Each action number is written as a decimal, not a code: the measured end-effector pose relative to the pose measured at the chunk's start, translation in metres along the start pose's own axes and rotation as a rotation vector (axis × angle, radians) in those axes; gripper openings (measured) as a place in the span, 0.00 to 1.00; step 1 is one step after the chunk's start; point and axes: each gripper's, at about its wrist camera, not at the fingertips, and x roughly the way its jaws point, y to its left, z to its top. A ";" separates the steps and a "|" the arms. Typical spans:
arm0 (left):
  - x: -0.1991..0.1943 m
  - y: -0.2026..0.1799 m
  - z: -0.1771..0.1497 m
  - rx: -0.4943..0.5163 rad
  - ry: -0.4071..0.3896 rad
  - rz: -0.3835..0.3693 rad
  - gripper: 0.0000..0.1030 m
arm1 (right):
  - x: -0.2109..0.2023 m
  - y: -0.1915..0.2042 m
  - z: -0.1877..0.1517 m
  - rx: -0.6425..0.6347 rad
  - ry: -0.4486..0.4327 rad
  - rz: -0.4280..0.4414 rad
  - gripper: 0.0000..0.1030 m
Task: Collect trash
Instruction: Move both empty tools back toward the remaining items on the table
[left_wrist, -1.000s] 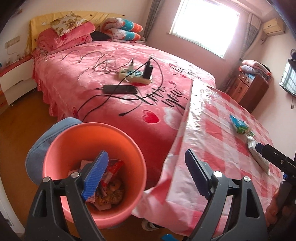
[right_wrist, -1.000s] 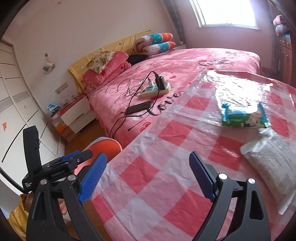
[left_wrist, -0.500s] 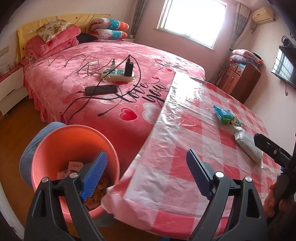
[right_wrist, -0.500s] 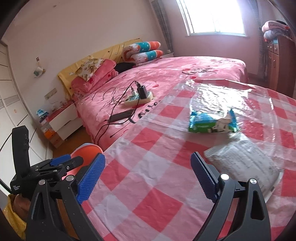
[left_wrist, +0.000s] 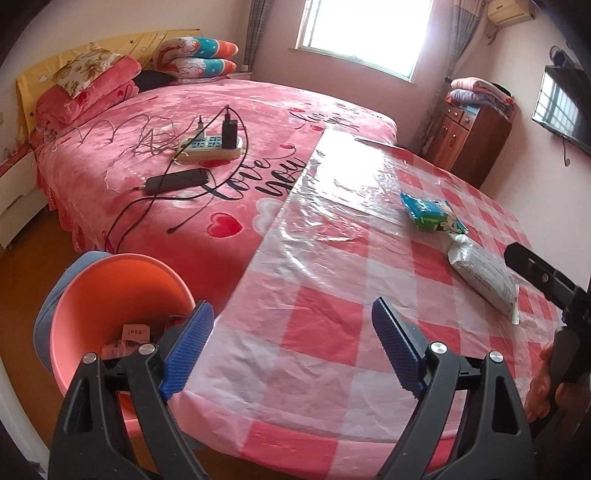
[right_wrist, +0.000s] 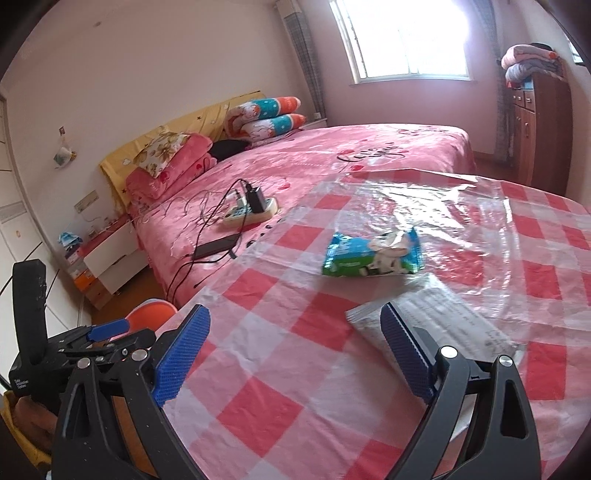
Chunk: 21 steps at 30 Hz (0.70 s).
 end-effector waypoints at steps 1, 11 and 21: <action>0.000 -0.003 0.000 0.005 0.001 0.000 0.85 | -0.001 -0.004 0.000 0.006 -0.003 -0.004 0.90; 0.009 -0.037 0.000 0.056 0.026 -0.016 0.85 | -0.009 -0.036 0.004 0.037 -0.031 -0.065 0.90; 0.018 -0.070 -0.004 0.111 0.060 -0.027 0.85 | -0.016 -0.065 0.006 0.061 -0.049 -0.121 0.91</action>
